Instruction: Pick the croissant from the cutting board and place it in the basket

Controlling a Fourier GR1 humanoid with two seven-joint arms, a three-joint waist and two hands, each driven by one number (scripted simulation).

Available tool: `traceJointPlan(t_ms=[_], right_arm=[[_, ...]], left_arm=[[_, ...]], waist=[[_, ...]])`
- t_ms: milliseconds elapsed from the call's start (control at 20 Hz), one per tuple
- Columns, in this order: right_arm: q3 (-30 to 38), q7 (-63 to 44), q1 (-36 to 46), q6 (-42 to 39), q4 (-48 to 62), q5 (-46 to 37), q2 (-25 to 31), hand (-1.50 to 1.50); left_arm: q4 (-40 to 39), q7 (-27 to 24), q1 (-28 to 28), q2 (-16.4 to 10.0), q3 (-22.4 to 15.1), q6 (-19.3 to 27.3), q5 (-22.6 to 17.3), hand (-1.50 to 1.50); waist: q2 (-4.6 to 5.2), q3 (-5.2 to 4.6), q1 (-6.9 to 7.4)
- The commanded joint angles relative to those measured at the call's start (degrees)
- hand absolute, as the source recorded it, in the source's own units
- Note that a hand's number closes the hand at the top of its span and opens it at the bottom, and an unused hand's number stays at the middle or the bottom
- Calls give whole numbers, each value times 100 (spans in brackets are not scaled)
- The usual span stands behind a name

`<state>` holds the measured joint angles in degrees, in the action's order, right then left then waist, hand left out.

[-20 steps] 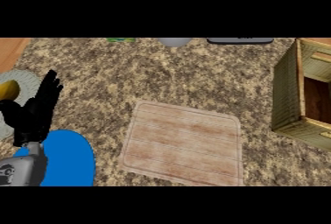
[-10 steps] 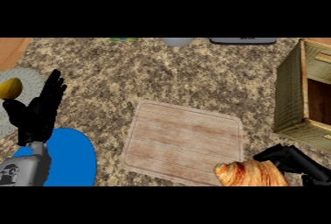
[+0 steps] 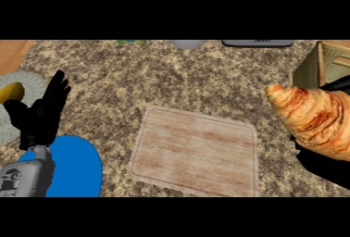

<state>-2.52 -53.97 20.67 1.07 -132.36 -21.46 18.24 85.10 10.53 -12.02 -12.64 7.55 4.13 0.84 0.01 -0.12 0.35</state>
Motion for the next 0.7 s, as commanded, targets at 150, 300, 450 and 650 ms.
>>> traceJointPlan(t_ms=[150, 300, 450, 650], right_arm=[[656, 37, 1354, -617, 1408, 320, 698, 150], [1011, -4, 1543, -893, 1782, 711, 896, 150], [1188, 404, 1681, -1089, 2510, 682, 1178, 150], [861, 923, 1545, -685, 3115, 123, 760, 150]], left_arm=[[-47, -180, 60, 13, 101, -81, -80, 0], [-350, -249, -198, 156, -63, 158, 227, 0], [-167, -157, -15, -6, 75, -134, -31, 0], [181, 231, -61, 13, 68, -47, -14, 0]], waist=[[7, 7, 11], [4, 9, -27], [7, 9, 6], [0, 12, 14]])
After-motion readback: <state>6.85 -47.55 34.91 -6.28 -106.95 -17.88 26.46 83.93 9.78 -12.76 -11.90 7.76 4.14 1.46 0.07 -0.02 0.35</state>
